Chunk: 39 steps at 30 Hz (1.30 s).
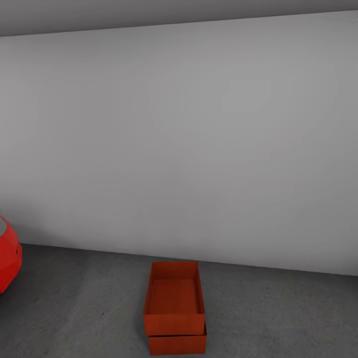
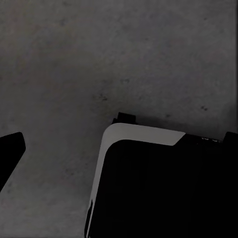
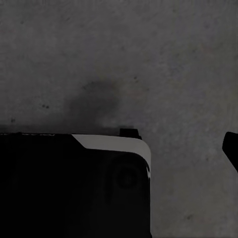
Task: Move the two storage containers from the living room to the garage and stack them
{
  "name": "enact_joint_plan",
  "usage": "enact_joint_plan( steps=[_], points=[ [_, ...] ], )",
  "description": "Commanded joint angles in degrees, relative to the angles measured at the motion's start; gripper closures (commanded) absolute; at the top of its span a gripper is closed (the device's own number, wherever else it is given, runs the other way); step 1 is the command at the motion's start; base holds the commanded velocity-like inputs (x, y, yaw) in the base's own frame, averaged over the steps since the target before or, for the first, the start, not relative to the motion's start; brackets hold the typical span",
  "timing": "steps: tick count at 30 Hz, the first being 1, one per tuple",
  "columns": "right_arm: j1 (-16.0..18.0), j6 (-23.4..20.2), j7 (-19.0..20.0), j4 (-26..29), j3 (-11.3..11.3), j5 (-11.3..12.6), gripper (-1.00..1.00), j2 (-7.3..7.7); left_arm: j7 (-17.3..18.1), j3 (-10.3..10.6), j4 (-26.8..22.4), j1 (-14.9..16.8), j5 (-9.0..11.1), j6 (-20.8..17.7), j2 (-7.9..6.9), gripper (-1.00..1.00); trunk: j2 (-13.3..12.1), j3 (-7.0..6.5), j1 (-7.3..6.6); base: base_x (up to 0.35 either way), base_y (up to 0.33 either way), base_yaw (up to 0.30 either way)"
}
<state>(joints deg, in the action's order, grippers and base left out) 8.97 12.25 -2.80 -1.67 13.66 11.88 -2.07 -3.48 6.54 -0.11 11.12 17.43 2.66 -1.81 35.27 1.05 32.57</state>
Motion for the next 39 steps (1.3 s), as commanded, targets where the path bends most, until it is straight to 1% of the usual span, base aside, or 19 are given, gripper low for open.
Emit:
enact_joint_plan(
  steps=[1,17,21,24,39],
  points=[
    [0.09,0.22,-0.12,-0.18,0.51,0.50,-1.00,-0.03,-0.12,0.49,0.02,0.04,0.49,0.15,0.05,-1.00,0.09,0.07,0.02,0.000,0.000,0.000],
    [0.09,-0.35,-0.82,-0.18,0.80,0.22,-1.00,-0.17,-0.12,0.49,0.01,0.04,0.32,0.16,0.49,-1.00,0.09,-0.02,0.02,0.000,0.000,0.000],
    [0.09,-0.38,-0.81,-0.18,0.76,0.28,-1.00,-0.19,-0.17,0.52,-0.22,0.04,0.03,1.03,0.28,-1.00,0.09,-0.02,0.02,0.000,0.000,0.000],
    [0.09,-0.34,-0.88,-0.18,0.76,0.29,-1.00,-0.13,-0.21,0.81,-0.81,0.04,-0.20,1.42,-0.30,-1.00,0.09,-0.02,0.02,0.000,0.000,0.000],
    [0.09,-0.29,-0.89,-0.12,0.77,0.19,-1.00,-0.13,-0.21,0.69,-0.85,0.04,-0.13,1.47,-0.37,-1.00,0.09,-0.02,0.02,0.000,0.000,0.000]
  ],
)
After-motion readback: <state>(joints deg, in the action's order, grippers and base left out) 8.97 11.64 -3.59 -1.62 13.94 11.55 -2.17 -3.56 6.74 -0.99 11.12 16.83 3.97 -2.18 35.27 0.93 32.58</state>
